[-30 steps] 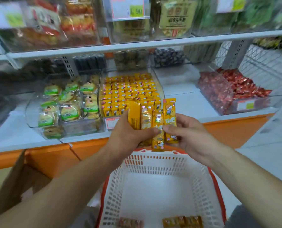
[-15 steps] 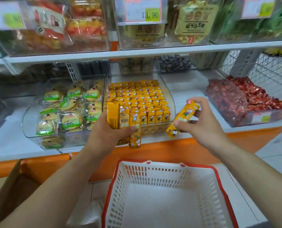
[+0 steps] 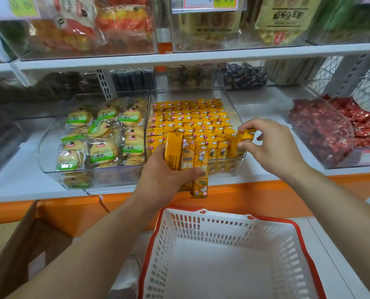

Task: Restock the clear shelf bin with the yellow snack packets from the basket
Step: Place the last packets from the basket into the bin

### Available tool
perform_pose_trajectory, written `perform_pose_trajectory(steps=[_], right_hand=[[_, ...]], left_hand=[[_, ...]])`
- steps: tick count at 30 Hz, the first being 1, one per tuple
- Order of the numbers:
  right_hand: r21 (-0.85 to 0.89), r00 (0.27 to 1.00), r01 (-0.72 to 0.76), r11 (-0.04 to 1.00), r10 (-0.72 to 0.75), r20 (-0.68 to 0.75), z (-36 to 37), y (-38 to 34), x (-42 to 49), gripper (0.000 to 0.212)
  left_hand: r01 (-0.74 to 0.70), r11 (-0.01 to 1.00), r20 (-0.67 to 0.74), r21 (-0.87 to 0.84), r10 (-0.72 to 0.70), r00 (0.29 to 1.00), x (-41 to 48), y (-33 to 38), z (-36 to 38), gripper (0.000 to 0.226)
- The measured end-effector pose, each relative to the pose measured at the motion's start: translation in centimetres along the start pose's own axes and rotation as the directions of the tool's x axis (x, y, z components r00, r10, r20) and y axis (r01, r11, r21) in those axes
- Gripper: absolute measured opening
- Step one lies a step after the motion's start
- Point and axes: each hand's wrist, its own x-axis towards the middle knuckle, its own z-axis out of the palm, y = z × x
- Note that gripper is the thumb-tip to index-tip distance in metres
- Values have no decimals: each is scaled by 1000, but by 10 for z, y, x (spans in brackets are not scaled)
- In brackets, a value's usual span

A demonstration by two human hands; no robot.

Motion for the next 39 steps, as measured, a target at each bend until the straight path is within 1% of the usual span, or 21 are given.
perform_pose_trajectory(steps=[4, 9, 10, 13, 16, 18, 20, 21, 24, 26, 28, 29, 30, 31, 32, 33, 34, 35, 36, 37, 39], right_hand=[[-100, 974, 148, 984, -128, 185, 9, 2, -1, 28], [-314, 967, 217, 924, -160, 199, 11, 3, -3, 28], [-319, 966, 215, 923, -153, 209, 11, 3, -3, 29], [-265, 968, 141, 954, -76, 240, 10, 1, -4, 37], [-318, 969, 130, 939, -51, 243, 8, 0, -6, 38], [-387, 945, 146, 910, -13, 327, 9, -1, -8, 43], [-388, 911, 137, 912, 38, 411, 14, -3, -11, 50], [-374, 902, 125, 919, 52, 429, 16, -3, -13, 53], [-359, 897, 104, 927, 68, 437, 19, -4, -14, 58], [-384, 901, 110, 917, 71, 429, 19, -7, -16, 59], [-408, 935, 113, 906, 43, 353, 15, -13, -20, 55], [-383, 956, 104, 918, 14, 292, 13, -17, -22, 50], [-309, 973, 84, 947, -11, 229, 12, -21, -24, 45], [-170, 983, 44, 985, -12, 186, 12, -26, -26, 39], [29, 983, -29, 999, 23, 184, 12, -33, -28, 35], [248, 969, -134, 960, 74, 236, 13, -40, -30, 31], [422, 942, -249, 872, 116, 316, 14, -47, -32, 31], [519, 911, -345, 782, 145, 387, 15, -52, -34, 31], [560, 888, -401, 725, 157, 433, 16, -54, -35, 32], [568, 875, -426, 704, 159, 458, 16, -55, -35, 33], [550, 852, -451, 703, 156, 499, 16, -53, -35, 37]], left_hand=[[17, 1000, -8, 20, -17, 1000, 1, -2, 5, 58], [38, 998, 5, 51, -38, 999, 0, -3, 10, 62], [40, 998, 7, 52, -41, 999, 0, -3, 10, 63], [47, 997, -12, 60, -46, 999, 0, -3, 10, 63], [46, 997, -28, 69, -44, 999, 0, -4, 8, 62], [40, 997, -26, 72, -39, 999, 0, -4, 7, 60], [39, 997, -24, 70, -37, 999, -1, -3, 7, 57], [38, 997, -23, 64, -36, 999, -2, -3, 7, 56], [46, 998, -21, 38, -45, 999, -3, -2, 7, 56], [65, 998, -18, 12, -64, 998, -4, -1, 7, 56], [83, 996, -5, -11, -83, 997, -5, -1, 8, 55], [89, 996, 4, -19, -89, 996, -5, 0, 9, 54], [89, 996, 12, -24, -89, 996, -5, 0, 9, 54], [85, 996, 20, -27, -84, 996, -5, 1, 10, 54], [79, 996, 28, -31, -79, 997, -6, 2, 12, 53], [73, 997, 39, -36, -72, 997, -6, 3, 13, 53], [66, 997, 50, -43, -64, 997, -6, 3, 15, 52], [60, 997, 60, -51, -57, 997, -7, 4, 16, 51], [55, 997, 68, -58, -51, 996, -7, 4, 17, 49], [51, 997, 76, -65, -46, 996, -7, 5, 18, 48], [44, 997, 97, -67, -38, 995, -8, 6, 19, 46]])
